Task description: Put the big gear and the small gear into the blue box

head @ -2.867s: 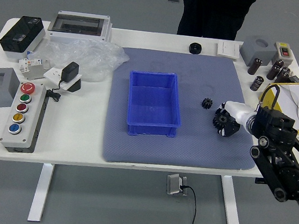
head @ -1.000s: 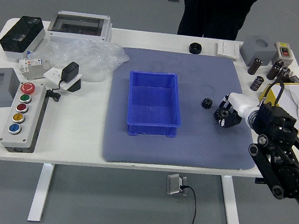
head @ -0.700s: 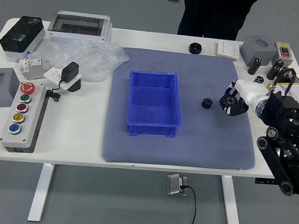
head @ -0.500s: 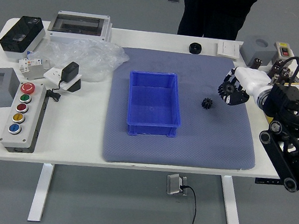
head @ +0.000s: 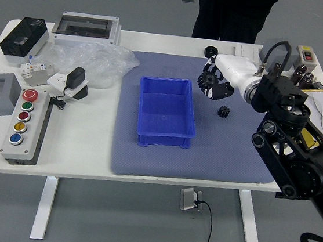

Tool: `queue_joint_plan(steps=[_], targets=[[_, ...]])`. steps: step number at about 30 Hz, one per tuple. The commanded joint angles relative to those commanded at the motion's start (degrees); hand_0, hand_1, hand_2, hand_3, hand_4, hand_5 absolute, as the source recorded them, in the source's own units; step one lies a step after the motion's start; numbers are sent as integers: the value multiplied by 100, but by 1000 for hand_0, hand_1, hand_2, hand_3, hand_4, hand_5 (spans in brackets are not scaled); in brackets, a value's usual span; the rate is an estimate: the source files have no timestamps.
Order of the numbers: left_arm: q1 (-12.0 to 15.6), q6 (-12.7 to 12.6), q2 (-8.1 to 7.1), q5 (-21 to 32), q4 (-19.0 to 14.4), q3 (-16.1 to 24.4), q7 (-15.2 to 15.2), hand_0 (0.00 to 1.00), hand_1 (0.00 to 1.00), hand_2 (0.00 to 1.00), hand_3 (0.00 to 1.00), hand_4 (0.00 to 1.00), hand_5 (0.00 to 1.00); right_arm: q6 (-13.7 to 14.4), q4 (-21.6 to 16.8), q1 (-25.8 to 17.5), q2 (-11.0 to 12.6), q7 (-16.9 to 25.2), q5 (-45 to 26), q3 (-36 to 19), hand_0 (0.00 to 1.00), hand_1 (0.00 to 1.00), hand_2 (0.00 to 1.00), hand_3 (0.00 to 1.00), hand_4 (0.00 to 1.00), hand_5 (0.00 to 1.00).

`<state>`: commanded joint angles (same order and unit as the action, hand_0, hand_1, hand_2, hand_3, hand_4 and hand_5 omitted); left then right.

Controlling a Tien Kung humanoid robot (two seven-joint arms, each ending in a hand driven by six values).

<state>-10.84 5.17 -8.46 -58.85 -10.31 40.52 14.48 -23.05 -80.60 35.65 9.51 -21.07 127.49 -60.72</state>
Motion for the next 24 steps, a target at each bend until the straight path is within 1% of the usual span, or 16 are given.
queue_joint_plan(steps=[7, 14, 15, 20, 21, 24], targets=[[-6, 6, 3, 14, 0, -35, 3, 794, 764, 753, 690, 459, 176, 5, 85, 123, -264, -7, -29, 425, 719, 526, 490, 514, 573, 106], [0, 21, -8, 16, 0, -89, 16, 794, 764, 753, 690, 458, 176, -34, 206, 241, -429, -23, -103, 740, 719, 525, 491, 519, 574, 106], [0, 24, -10, 17, 0, -98, 17, 795, 764, 753, 690, 458, 176, -67, 225, 258, -447, -33, -132, 764, 756, 604, 591, 768, 629, 159], [-2, 33, -15, 21, 0, -129, 21, 795, 764, 753, 690, 458, 176, -238, 302, 316, -494, -71, -236, 801, 756, 604, 591, 768, 629, 159], [-2, 34, -15, 19, 0, -131, 23, 794, 764, 754, 690, 458, 176, -270, 312, 326, -497, -76, -248, 802, 825, 730, 817, 998, 812, 320], [-1, 36, -16, 14, 0, -137, 26, 794, 764, 754, 690, 458, 176, -337, 336, 353, -500, -85, -262, 792, 825, 730, 817, 998, 812, 320]])
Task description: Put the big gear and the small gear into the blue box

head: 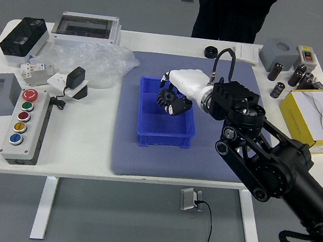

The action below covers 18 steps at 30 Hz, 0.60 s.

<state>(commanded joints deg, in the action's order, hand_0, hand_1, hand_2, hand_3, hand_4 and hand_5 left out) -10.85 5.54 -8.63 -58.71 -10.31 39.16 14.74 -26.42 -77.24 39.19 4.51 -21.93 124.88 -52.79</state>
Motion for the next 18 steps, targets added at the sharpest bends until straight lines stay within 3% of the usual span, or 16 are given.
queue_joint_plan(steps=[2, 3, 11, 14, 15, 18], targets=[[-1, 1, 0, -1, 0, -3, 0, 794, 764, 754, 690, 458, 176, -28, 8, 16, 3, -1, 0, -13, 825, 730, 817, 998, 812, 320], [-1, 1, 0, -4, 0, -4, 1, 795, 764, 752, 690, 457, 175, -38, 9, 24, 7, 0, 1, -21, 843, 771, 907, 998, 851, 366], [0, 0, -9, 0, 0, -14, -6, 794, 764, 750, 689, 456, 175, -14, -33, 38, 77, 28, 11, -121, 838, 772, 908, 998, 843, 356], [-2, -4, -11, 24, 0, -22, -13, 794, 764, 750, 689, 456, 175, 70, -100, 16, 208, 37, 22, -219, 838, 772, 908, 998, 843, 356], [-3, -5, -12, 32, 0, -24, -15, 794, 764, 749, 689, 456, 175, 102, -117, 8, 264, 40, 20, -249, 815, 722, 837, 965, 833, 346], [-4, -9, -16, 45, 0, -14, -17, 794, 764, 749, 689, 456, 175, 232, -116, -33, 510, 55, -8, -335, 815, 722, 837, 965, 833, 346]])
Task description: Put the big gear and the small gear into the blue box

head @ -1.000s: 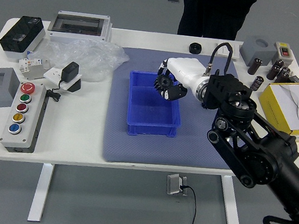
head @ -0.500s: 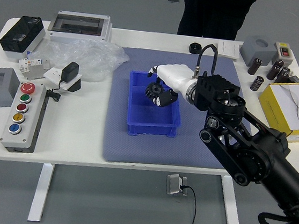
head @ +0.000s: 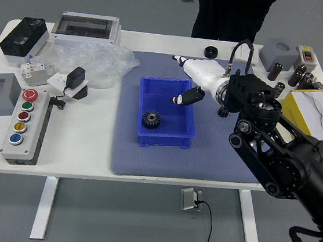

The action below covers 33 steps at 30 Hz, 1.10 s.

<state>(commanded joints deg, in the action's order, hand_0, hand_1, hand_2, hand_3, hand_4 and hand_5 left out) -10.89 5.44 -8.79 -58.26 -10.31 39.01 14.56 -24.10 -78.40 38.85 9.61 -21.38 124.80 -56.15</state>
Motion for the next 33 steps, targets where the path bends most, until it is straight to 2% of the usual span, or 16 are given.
queue_joint_plan(steps=[2, 3, 8, 9, 14, 19, 33], targets=[[-3, -2, -1, 1, 0, 11, 0, 794, 764, 749, 689, 456, 175, 69, 50, -31, 146, 12, -13, -40, 815, 722, 837, 965, 833, 346], [-4, -4, -1, 5, 0, 13, -2, 794, 764, 750, 688, 456, 175, 96, 83, -45, 202, 19, -18, -53, 785, 696, 799, 819, 807, 314], [-16, -7, 7, 22, 0, 24, -7, 794, 764, 750, 688, 456, 175, 201, 360, -107, 415, 63, -73, -9, 785, 696, 799, 819, 807, 314], [-18, -8, 9, 25, 0, 24, -7, 794, 764, 749, 689, 456, 175, 223, 442, -111, 441, 76, -87, 23, 764, 674, 770, 704, 779, 287], [-23, -8, 15, 34, 0, 25, -8, 794, 764, 749, 689, 456, 175, 348, 903, -77, 500, 155, -169, 220, 764, 674, 770, 704, 779, 287], [-23, -8, 17, 23, 0, 36, -7, 794, 764, 750, 688, 457, 176, 462, 1358, 3, 447, 231, -162, 335, 756, 660, 749, 683, 766, 276], [-32, -6, 30, 18, 0, 37, -5, 794, 764, 750, 689, 457, 177, 693, 2083, 209, 324, 378, -65, 410, 744, 638, 721, 669, 729, 233]])
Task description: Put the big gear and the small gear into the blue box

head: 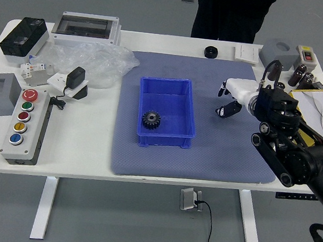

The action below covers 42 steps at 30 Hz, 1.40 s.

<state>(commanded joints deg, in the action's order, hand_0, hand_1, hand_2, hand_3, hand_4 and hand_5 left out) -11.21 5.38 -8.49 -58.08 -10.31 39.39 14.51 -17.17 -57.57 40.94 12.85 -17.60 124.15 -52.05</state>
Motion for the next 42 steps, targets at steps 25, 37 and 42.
queue_joint_plan(steps=[25, 37, 42], targets=[[1, 7, 10, -21, 0, -18, 11, 794, 764, 749, 688, 455, 174, 162, 916, 170, -282, 107, -95, 88, 736, 636, 713, 667, 690, 192], [-5, 10, 11, -34, 0, -17, 15, 794, 763, 749, 688, 454, 172, 173, 1050, 199, -355, 113, -107, 98, 731, 626, 697, 660, 675, 181], [-1, 10, 14, -35, 0, -15, 18, 794, 763, 749, 688, 453, 172, 181, 1111, 218, -394, 120, -101, 100, 728, 623, 689, 656, 668, 179]])
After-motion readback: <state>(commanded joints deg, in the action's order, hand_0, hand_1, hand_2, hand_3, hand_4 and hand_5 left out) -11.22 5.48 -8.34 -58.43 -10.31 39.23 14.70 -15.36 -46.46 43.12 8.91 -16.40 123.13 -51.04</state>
